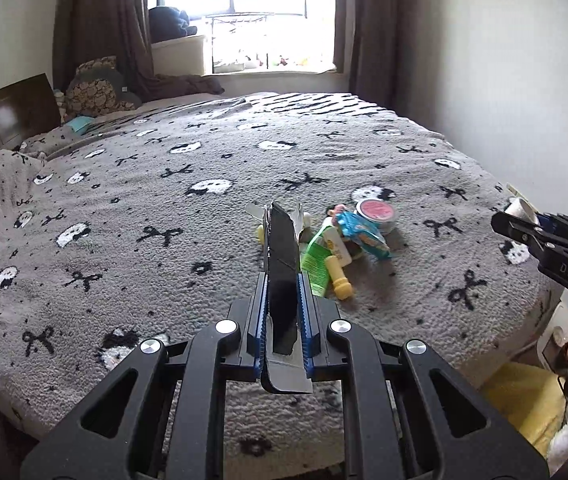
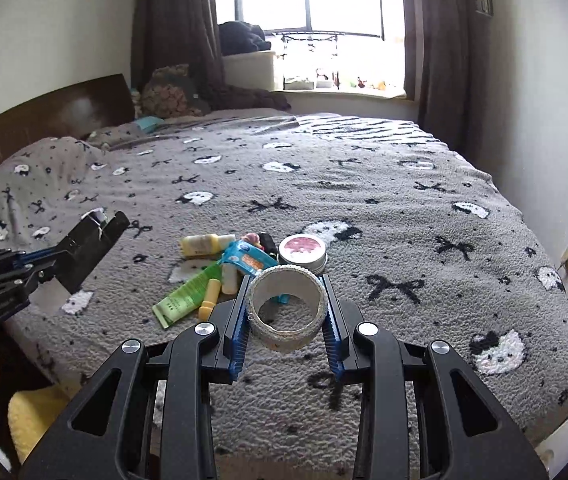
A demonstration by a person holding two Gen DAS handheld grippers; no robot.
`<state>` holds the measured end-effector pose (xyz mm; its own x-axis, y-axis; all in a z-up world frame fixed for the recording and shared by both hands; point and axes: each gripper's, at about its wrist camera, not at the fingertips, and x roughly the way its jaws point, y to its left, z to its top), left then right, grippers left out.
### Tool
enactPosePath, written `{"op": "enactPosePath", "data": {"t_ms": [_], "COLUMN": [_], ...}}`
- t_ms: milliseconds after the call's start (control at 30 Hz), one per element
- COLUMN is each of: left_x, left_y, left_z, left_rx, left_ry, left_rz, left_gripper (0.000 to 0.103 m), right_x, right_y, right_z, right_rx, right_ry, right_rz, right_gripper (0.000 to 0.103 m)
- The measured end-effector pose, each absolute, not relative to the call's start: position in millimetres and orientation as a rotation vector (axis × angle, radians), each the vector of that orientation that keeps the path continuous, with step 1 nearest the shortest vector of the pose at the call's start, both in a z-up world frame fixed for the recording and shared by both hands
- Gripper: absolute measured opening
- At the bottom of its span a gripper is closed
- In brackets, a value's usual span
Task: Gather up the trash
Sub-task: 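Carry the box and tape roll down below the bed edge with both tools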
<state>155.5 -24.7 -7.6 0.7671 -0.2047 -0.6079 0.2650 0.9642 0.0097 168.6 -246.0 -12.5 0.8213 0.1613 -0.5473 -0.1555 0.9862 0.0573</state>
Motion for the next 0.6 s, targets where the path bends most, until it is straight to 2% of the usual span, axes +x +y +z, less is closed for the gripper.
{"op": "enactPosePath", "data": {"t_ms": [300, 600], "left_x": [75.8, 26.1], "left_y": [-39.9, -44.4], "left_z": [-30.2, -71.8], "left_rx": [0.092, 0.111], "left_ry": [0.605, 0.680], "left_rz": [-0.341, -0.404], "left_gripper": [0.013, 0.013], "right_x": [101.6, 62.3], "right_y": [-250.1, -237.3], "right_z": [-27.7, -67.0], "right_rx": [0.016, -0.008], "right_ry": [0.560, 0.621], "right_rz": [0.222, 0.246], "right_gripper": [0.033, 0.033]}}
